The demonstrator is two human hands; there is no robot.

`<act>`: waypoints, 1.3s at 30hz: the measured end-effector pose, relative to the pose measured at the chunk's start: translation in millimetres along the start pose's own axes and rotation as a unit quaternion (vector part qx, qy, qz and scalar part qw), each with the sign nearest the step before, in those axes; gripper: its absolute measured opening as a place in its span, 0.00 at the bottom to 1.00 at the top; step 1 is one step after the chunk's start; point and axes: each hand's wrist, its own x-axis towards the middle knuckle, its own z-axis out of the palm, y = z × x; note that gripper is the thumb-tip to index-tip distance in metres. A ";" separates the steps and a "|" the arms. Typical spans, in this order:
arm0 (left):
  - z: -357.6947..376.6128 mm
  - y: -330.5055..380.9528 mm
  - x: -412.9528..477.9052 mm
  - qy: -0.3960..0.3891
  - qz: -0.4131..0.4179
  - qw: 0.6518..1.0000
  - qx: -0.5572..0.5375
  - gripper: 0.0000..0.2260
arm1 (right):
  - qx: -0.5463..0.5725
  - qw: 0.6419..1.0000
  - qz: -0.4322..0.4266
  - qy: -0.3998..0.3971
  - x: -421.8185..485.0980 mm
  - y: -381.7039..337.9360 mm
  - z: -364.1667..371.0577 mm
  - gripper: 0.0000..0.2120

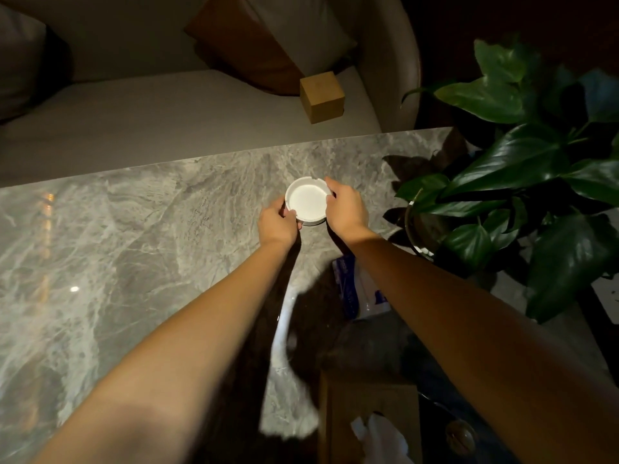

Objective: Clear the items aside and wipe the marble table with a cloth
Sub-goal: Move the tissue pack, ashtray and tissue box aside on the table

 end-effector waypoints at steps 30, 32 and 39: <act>111.7 12.0 -290.8 -0.415 0.267 0.518 0.699 0.23 | 0.196 0.966 0.159 -0.060 -330.4 224.2 -100.2 0.08; 115.1 10.0 -292.3 -0.428 0.268 0.527 0.683 0.21 | 0.275 0.937 0.209 -0.057 -343.7 223.4 -87.6 0.09; 125.4 -2.1 -295.6 -0.415 0.257 0.666 0.564 0.16 | 0.378 0.897 0.227 0.032 -338.1 221.5 -80.4 0.10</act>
